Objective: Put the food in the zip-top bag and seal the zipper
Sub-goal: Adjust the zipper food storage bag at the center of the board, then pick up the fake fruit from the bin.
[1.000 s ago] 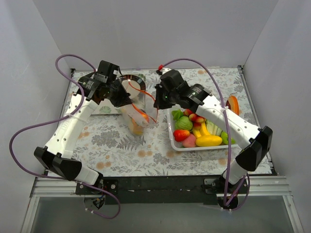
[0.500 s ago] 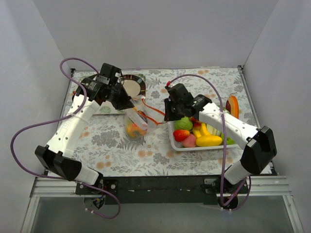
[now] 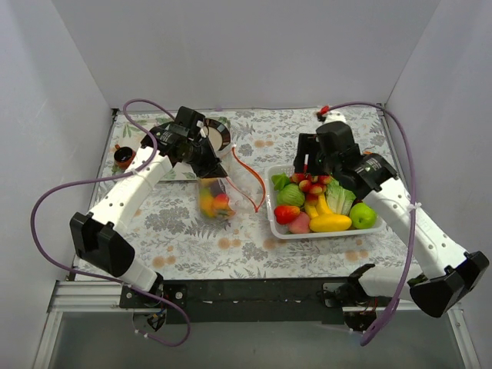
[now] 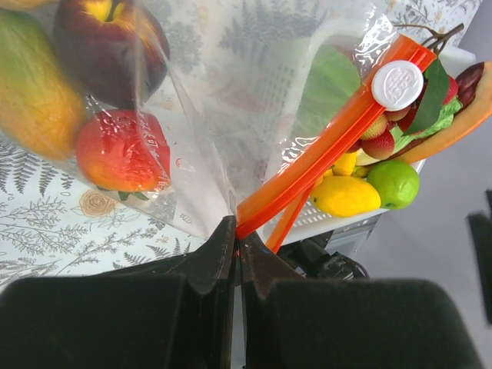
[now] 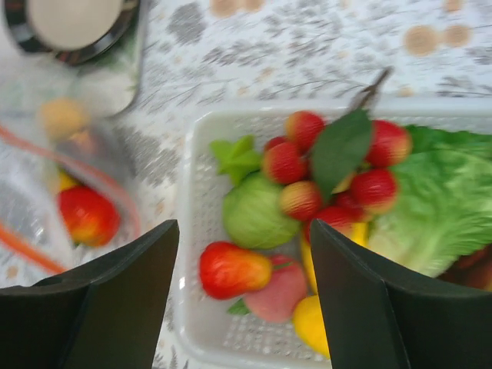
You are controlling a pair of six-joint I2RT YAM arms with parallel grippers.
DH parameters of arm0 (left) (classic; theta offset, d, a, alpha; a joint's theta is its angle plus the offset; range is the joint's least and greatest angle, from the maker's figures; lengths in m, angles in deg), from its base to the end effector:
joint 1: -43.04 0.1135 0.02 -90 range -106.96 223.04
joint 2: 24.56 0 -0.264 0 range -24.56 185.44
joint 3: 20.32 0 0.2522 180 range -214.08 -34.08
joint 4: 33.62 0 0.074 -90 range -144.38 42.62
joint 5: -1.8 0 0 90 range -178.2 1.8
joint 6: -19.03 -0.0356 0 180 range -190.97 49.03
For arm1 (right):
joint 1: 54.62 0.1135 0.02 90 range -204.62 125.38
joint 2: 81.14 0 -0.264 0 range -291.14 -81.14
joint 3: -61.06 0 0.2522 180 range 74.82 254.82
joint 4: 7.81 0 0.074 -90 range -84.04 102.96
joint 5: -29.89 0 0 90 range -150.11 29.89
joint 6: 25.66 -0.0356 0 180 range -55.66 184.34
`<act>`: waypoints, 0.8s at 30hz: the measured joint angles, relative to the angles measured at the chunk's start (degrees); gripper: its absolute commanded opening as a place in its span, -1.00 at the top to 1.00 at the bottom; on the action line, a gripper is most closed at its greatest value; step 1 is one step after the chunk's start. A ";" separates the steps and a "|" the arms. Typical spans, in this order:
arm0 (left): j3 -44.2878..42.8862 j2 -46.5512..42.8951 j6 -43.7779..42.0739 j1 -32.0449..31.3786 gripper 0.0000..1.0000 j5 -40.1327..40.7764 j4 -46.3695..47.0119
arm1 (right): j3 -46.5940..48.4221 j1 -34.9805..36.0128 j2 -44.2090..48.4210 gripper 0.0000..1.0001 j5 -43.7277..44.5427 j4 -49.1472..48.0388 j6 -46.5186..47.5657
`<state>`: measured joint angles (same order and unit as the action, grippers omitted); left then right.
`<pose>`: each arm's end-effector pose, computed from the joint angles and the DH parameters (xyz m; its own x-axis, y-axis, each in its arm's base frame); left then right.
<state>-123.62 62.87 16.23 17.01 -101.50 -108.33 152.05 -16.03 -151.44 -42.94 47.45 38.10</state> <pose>0.2722 -0.1421 0.3532 -0.5710 -0.8029 0.1713 -0.7419 0.4152 -0.5264 0.2066 0.1514 0.3899 -0.5773 0.0798 -0.8126 -0.1680 0.9623 0.2138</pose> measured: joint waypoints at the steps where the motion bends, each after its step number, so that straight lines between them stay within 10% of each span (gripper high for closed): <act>1: 0.15 0.07 -0.02 -0.07 1.00 -0.31 0.17 | 0.00 -2.36 0.46 -0.50 0.68 0.33 0.55; 11: 0.24 0.13 -1.09 -0.44 1.00 -1.95 1.64 | 3.54 -22.43 -15.37 -0.40 -5.18 -1.57 6.99; 24: 0.24 0.11 -1.97 -0.44 1.00 -1.90 1.25 | 13.66 -27.30 -31.93 -0.28 -14.64 -1.97 8.70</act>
<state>-123.38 62.98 14.26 16.58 -103.40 -107.08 165.71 -43.33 -183.37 -57.58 45.48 46.80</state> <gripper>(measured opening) 0.018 0.642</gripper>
